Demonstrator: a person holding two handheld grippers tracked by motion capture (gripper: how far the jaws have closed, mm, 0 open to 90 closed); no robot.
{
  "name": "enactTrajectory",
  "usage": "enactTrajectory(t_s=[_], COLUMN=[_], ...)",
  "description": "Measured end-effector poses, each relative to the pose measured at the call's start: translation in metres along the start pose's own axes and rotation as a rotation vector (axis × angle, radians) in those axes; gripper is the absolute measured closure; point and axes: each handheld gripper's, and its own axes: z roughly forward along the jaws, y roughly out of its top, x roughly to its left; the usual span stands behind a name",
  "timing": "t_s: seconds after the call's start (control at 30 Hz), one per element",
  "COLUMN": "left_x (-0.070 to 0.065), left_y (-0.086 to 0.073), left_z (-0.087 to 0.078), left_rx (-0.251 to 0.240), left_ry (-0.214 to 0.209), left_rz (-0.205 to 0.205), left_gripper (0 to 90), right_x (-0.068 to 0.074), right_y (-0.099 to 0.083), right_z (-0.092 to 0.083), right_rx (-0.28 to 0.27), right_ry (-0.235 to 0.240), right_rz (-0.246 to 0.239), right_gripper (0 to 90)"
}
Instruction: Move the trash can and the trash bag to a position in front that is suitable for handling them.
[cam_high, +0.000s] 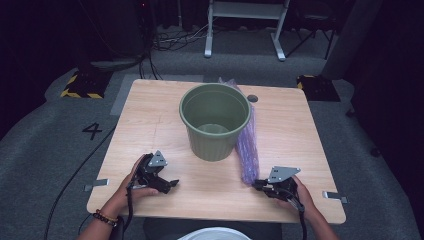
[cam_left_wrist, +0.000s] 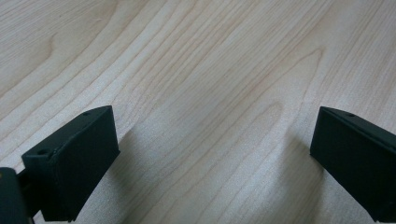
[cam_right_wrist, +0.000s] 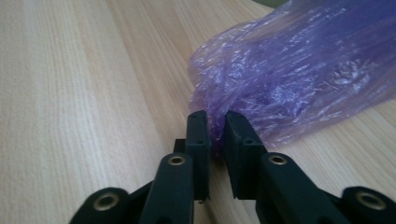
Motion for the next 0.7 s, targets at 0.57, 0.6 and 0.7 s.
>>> enactTrajectory(t_s=[0.57, 0.6, 0.7], left_x=[0.0, 0.0, 0.0], left_y=[0.0, 0.0, 0.0], left_z=[0.0, 0.0, 0.0], left_rx=[0.0, 0.0, 0.0], left_ry=[-0.001, -0.001, -0.001], left_rz=[0.004, 0.004, 0.004], left_gripper=[0.9, 0.9, 0.9], right_x=[0.016, 0.015, 0.013], right_y=[-0.001, -0.003, -0.004], right_z=[-0.026, -0.032, -0.039], right_rx=[-0.065, -0.083, -0.114], right_ry=[-0.097, -0.117, -0.135], right_rz=[0.065, 0.082, 0.107], right_gripper=[36.9, 34.3, 31.5])
